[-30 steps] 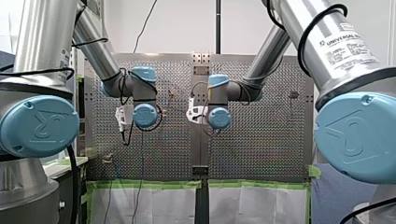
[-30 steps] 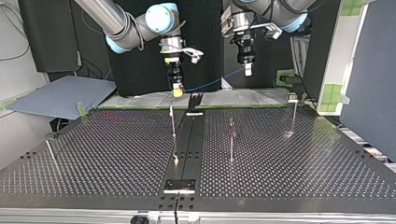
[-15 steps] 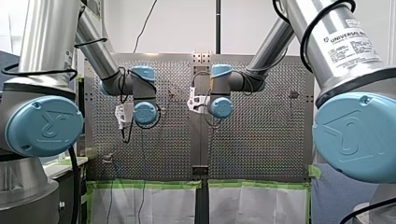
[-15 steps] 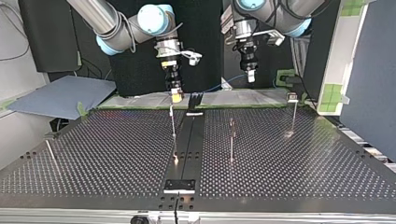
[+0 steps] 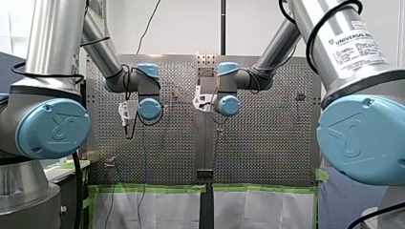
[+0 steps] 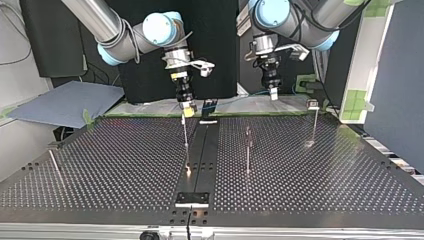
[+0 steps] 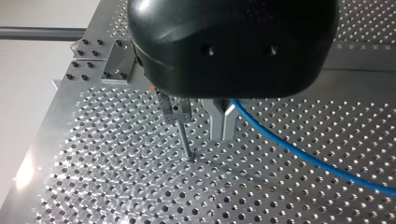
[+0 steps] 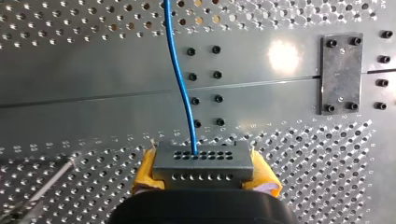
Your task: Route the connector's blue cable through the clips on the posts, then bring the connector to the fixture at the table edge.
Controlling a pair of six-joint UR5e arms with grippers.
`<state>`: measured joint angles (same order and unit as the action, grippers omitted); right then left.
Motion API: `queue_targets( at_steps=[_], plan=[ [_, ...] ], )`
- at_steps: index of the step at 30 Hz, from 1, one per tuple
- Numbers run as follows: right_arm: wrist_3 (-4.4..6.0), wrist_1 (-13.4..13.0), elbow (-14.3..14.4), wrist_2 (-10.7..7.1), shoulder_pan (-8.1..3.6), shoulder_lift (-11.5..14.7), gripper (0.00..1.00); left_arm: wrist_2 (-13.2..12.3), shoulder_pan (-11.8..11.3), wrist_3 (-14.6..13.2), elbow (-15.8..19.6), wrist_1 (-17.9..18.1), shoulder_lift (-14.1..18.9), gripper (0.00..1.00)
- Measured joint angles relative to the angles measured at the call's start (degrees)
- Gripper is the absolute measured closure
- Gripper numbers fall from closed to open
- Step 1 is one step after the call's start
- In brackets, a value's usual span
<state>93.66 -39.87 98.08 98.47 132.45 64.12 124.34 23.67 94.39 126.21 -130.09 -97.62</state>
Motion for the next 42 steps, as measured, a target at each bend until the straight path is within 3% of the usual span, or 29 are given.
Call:
queue_targets(
  at_steps=[14, 29, 36, 42],
  plan=[
    [0.46, 2.14, -3.17, -2.45, -1.65, -0.01, 1.00, -5.78, -3.59, -0.15, -4.81, -2.10, -0.09, 1.00],
    [1.32, 1.40, -3.97, -3.70, -3.12, -0.07, 1.00, -12.54, -10.25, 0.47, -6.03, -2.87, -0.17, 1.00],
    [1.50, 1.14, -4.00, -3.96, -3.78, -0.09, 1.00, -15.60, -10.39, 0.39, -7.31, -3.49, -1.04, 1.00],
    [1.53, 0.68, -4.00, -4.70, -4.18, -0.12, 1.00, -16.21, -10.14, 0.17, -8.66, -4.09, -2.37, 1.00]
  ],
)
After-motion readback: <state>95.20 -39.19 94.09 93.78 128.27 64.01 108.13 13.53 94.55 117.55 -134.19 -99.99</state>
